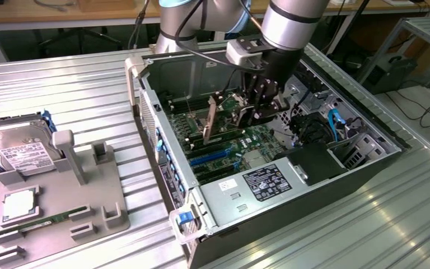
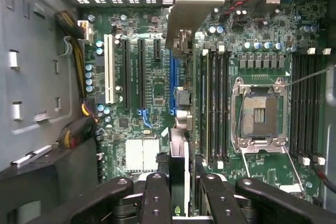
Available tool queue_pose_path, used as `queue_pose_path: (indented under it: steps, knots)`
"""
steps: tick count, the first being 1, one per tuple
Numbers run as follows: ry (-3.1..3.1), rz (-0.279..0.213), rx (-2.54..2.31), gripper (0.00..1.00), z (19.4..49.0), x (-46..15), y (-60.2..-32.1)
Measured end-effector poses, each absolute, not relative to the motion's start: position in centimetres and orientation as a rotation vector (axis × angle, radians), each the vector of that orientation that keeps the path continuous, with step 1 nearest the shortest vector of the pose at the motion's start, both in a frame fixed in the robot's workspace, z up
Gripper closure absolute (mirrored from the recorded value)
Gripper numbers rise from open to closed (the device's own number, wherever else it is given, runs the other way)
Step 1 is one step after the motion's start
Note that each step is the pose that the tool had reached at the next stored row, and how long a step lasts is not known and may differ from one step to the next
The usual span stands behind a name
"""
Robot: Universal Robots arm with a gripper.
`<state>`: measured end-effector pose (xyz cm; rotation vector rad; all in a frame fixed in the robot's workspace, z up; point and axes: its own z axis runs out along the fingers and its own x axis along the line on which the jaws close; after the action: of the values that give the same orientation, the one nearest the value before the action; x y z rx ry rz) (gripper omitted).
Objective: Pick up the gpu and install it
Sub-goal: 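Insert the gpu into the slot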
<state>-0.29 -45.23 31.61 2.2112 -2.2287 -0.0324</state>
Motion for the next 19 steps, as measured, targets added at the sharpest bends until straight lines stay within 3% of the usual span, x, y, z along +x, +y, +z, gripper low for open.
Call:
queue_pose_path:
  steps: [19]
  knots:
    - [-2.247,-0.027,2.202,0.73,29.4,-1.8,-45.2]
